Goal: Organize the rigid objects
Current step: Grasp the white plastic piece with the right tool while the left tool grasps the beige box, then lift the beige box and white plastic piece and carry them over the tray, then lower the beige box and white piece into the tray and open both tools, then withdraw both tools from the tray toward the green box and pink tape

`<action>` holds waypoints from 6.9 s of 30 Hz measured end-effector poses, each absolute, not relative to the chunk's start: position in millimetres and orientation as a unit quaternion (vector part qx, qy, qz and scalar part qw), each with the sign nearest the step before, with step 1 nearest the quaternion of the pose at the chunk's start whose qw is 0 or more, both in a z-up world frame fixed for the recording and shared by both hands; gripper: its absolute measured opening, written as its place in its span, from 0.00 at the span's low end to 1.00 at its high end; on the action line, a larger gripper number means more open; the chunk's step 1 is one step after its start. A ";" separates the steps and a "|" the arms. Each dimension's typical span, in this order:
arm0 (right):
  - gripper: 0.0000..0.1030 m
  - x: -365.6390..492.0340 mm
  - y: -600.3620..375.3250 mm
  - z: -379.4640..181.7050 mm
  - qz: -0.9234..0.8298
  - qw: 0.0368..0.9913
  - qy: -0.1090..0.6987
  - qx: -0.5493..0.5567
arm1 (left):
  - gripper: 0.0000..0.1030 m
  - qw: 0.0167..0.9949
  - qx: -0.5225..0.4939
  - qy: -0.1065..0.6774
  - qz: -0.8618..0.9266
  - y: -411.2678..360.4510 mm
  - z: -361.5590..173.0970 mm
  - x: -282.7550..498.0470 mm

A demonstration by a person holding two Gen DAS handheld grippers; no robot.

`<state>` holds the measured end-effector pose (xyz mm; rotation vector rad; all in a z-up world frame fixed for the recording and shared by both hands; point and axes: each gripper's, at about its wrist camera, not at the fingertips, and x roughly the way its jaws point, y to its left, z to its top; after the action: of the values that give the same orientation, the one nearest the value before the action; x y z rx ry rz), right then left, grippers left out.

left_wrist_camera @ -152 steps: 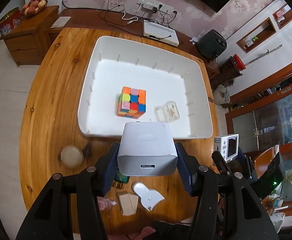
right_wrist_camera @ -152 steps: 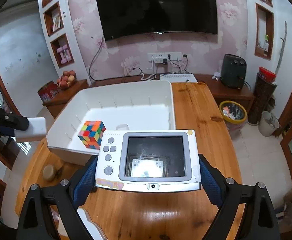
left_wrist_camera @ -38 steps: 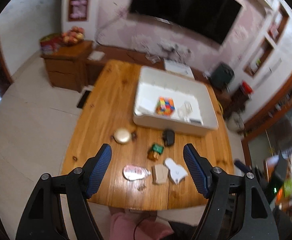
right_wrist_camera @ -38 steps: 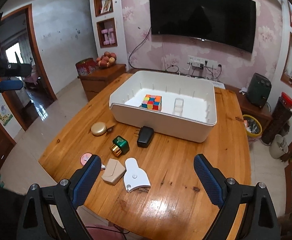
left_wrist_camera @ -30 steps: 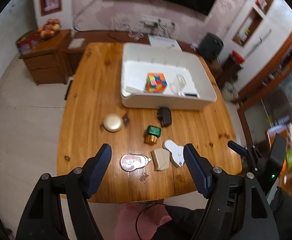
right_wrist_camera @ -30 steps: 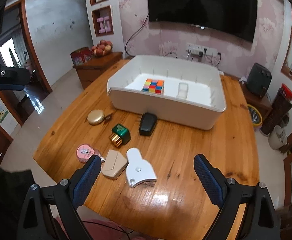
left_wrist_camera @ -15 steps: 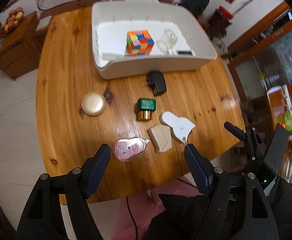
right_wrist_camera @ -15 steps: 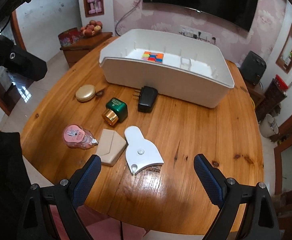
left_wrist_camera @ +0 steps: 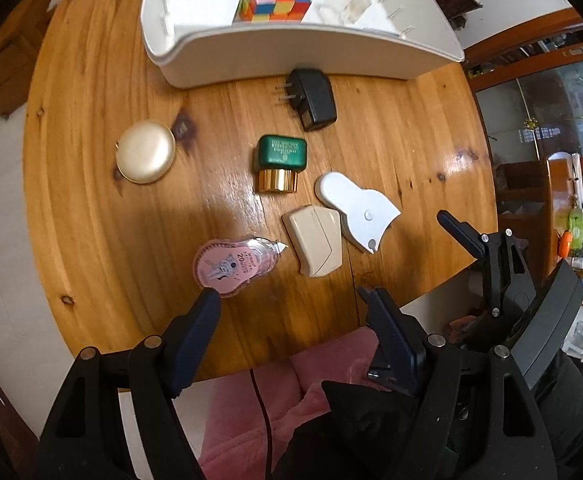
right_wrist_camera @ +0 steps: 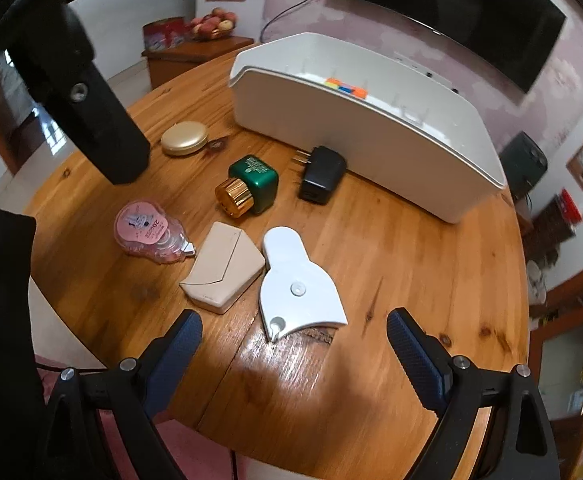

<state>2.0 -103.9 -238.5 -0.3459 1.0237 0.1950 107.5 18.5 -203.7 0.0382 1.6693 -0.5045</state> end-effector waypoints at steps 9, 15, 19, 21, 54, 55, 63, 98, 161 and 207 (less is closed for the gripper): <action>0.90 21.2 -114.5 -256.0 0.123 0.841 0.498 -0.170 | 0.77 0.618 -0.013 0.762 -0.193 8.6 -224.3 116.3; 0.82 27.0 -122.2 -265.8 0.161 0.830 0.506 -0.170 | 0.77 0.602 -0.035 0.780 -0.167 6.3 -242.9 117.3; 0.77 29.9 -124.3 -270.1 0.183 0.825 0.504 -0.181 | 0.77 0.589 -0.049 0.791 -0.157 2.8 -254.1 116.0; 0.76 32.1 -125.8 -271.3 0.196 0.823 0.501 -0.181 | 0.77 0.584 -0.059 0.796 -0.151 3.3 -258.8 115.4; 0.54 60.5 -192.3 -266.6 0.270 0.786 0.534 -0.156 | 0.65 0.560 -0.104 0.819 -0.070 15.2 -287.2 113.6; 0.54 61.9 -195.1 -266.1 0.270 0.785 0.537 -0.152 | 0.62 0.559 -0.104 0.820 -0.069 15.7 -288.1 113.4; 0.54 75.6 -225.7 -265.5 0.259 0.783 0.551 -0.129 | 0.53 0.553 -0.098 0.826 -0.049 7.5 -293.8 118.9; 0.54 89.5 -228.5 -197.8 0.271 0.815 0.510 -0.048 | 0.43 0.564 -0.093 0.820 -0.035 -20.0 -257.6 115.2; 0.55 207.9 -246.5 -204.6 0.207 0.859 0.469 0.003 | 0.44 0.750 -0.175 0.637 -0.033 -45.7 -187.5 244.7; 0.72 134.1 -207.5 -149.1 0.260 0.865 0.427 0.037 | 0.64 0.854 -0.106 0.509 0.015 39.9 -108.1 111.8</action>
<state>134.1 -207.5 -149.1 0.0782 0.8945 0.5443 111.8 39.9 -108.1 -0.2232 1.0713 0.0324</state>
